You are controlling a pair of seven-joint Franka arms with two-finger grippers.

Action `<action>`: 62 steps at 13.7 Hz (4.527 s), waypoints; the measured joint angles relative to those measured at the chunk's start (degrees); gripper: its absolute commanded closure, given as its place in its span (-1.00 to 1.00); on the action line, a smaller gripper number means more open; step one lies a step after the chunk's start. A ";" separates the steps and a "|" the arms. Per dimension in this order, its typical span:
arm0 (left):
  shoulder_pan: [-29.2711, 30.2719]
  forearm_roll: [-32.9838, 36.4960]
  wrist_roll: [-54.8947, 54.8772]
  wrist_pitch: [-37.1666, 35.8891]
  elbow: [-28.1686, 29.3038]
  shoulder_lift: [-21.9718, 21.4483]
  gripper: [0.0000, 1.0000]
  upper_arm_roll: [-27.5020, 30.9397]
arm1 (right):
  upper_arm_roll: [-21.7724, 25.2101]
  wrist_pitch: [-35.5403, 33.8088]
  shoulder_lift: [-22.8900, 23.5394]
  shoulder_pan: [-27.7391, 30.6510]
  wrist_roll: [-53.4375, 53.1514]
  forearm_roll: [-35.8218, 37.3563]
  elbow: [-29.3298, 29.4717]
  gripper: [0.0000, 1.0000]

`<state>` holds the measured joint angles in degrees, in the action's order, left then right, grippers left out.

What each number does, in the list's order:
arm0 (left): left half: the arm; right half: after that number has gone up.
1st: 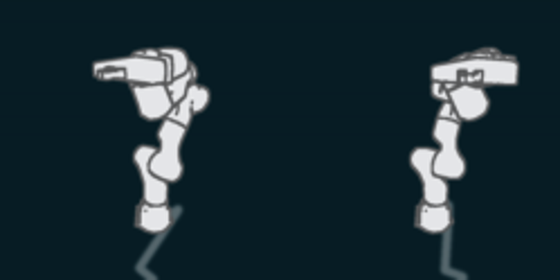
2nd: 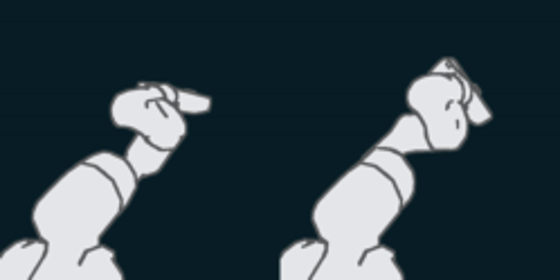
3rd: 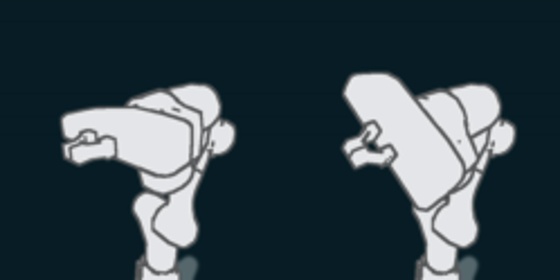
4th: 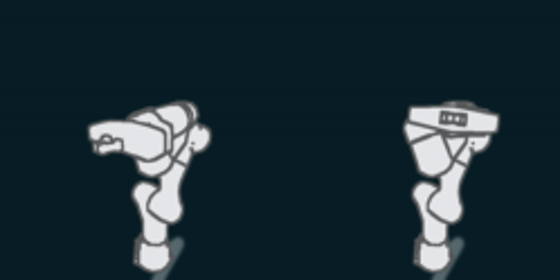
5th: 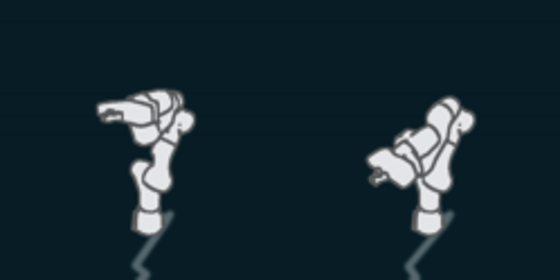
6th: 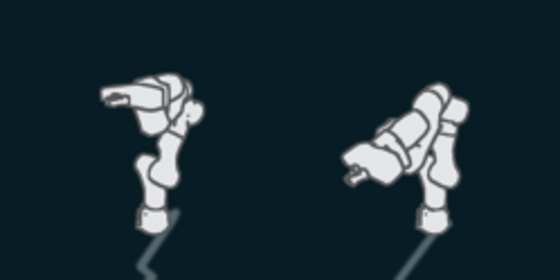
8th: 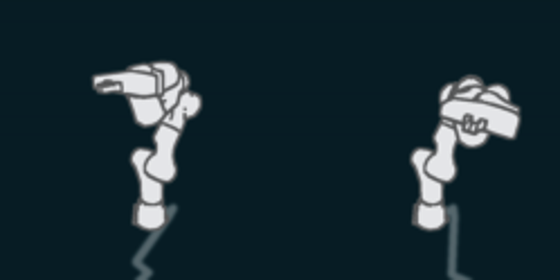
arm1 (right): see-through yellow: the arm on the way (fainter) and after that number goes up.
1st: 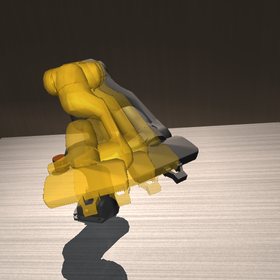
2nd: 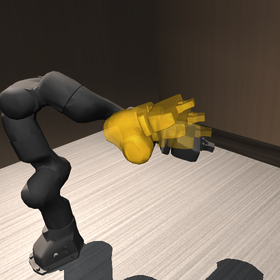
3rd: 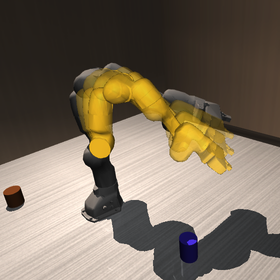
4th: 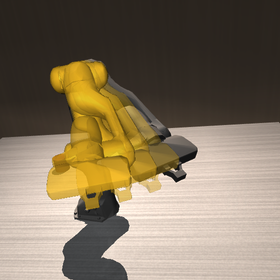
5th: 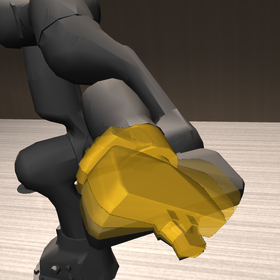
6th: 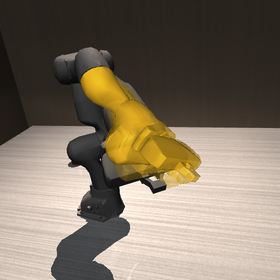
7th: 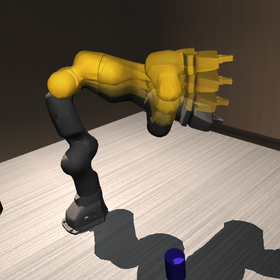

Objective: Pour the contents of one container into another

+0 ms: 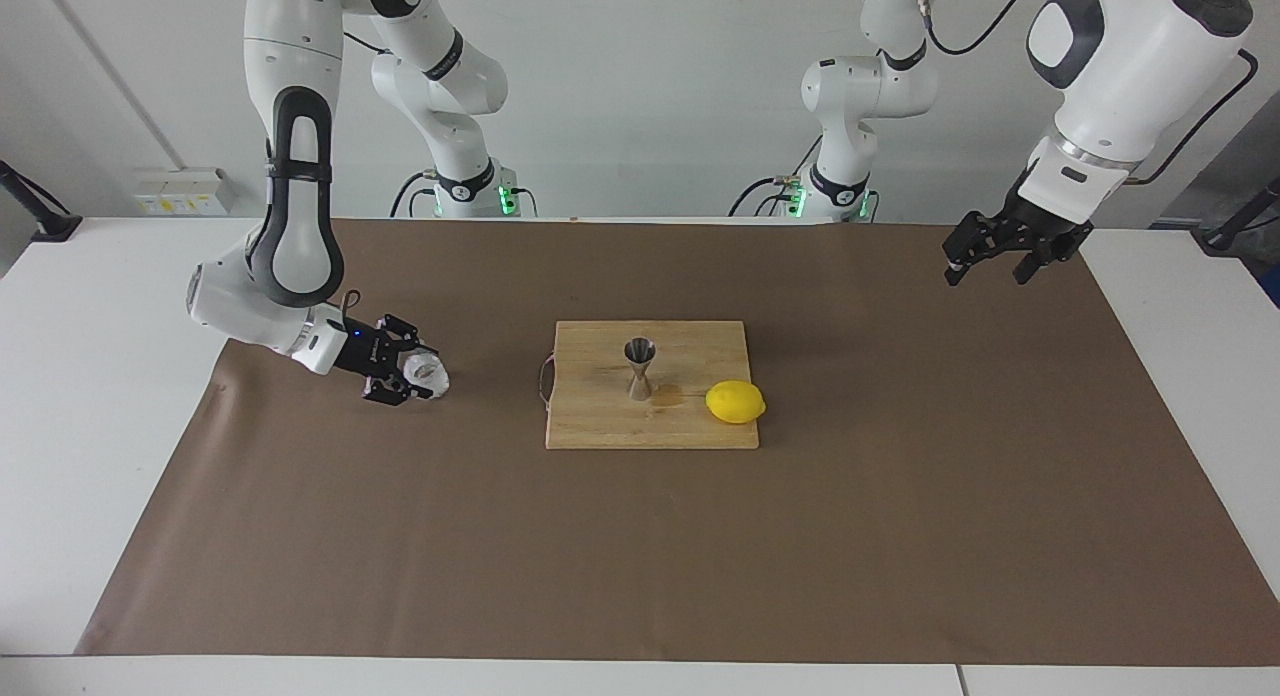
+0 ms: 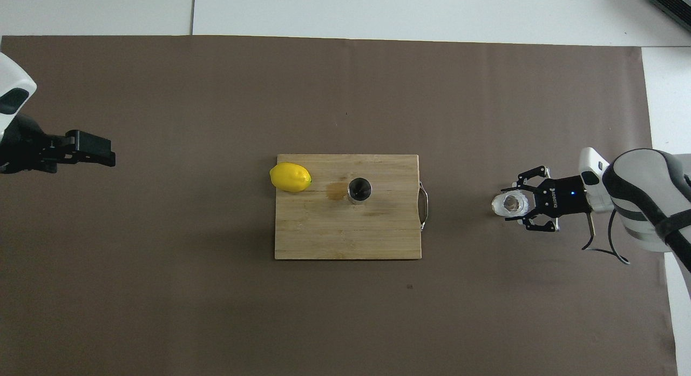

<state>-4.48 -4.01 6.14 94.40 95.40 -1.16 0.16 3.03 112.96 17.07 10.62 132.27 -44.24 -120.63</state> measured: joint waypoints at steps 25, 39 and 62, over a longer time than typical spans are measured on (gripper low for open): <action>2.18 2.26 -7.32 -4.89 -0.81 -0.93 -1.00 -0.32 | -0.21 6.48 -10.96 -21.68 -38.02 9.26 4.21 0.89; 5.29 2.26 -8.25 -5.10 -0.81 -0.93 -1.00 -3.01 | -0.27 8.97 -9.47 -34.84 -61.75 28.44 12.09 0.89; 5.67 2.26 -8.25 -5.20 -0.80 -0.93 -1.00 -3.00 | -0.27 4.11 -4.05 -46.42 -71.41 53.73 20.15 0.99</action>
<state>1.19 -1.76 -2.11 89.20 94.60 -2.09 -2.83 2.76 117.07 13.02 -35.80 60.86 9.49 -100.48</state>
